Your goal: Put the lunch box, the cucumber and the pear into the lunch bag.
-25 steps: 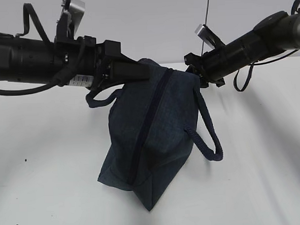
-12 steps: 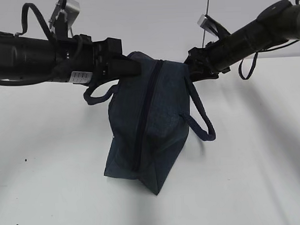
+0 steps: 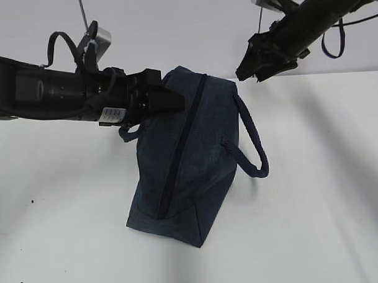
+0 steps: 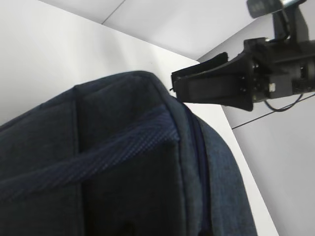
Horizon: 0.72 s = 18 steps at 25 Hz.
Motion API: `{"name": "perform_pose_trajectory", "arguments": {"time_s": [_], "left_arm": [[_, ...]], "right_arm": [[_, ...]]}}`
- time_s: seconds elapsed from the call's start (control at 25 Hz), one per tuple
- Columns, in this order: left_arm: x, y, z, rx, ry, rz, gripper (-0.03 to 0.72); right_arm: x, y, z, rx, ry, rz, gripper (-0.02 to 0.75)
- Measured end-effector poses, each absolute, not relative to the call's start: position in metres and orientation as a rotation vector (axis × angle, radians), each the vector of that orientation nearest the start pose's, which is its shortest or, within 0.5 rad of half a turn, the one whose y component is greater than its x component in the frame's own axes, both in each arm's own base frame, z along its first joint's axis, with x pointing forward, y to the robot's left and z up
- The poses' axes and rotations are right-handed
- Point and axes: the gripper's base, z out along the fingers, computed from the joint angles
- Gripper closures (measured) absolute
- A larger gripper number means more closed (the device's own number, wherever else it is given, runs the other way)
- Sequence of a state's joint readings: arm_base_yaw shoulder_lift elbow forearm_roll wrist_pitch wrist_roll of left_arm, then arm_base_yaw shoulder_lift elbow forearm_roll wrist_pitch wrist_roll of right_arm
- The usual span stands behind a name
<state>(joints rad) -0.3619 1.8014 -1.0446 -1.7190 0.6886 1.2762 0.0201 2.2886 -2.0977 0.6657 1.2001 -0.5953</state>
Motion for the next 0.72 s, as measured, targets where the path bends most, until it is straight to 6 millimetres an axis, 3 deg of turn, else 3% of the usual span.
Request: {"name": "perform_pose_trajectory", "arguments": {"time_s": [0.2,0.4,0.72], "left_arm": [[0.328,-0.185,0.214,0.328,2.211,-1.177,0.399],[0.323,-0.179,0.225,0.443,2.2,-1.045,0.395],[0.305,-0.162,0.272,0.653,2.078,-0.763,0.392]], "right_arm": [[0.484,0.05,0.27,-0.538,2.589,0.543,0.245],[0.478,0.04,0.284,-0.458,2.639,0.394,0.245],[0.469,0.035,0.306,-0.326,2.646,0.337,0.245]]}}
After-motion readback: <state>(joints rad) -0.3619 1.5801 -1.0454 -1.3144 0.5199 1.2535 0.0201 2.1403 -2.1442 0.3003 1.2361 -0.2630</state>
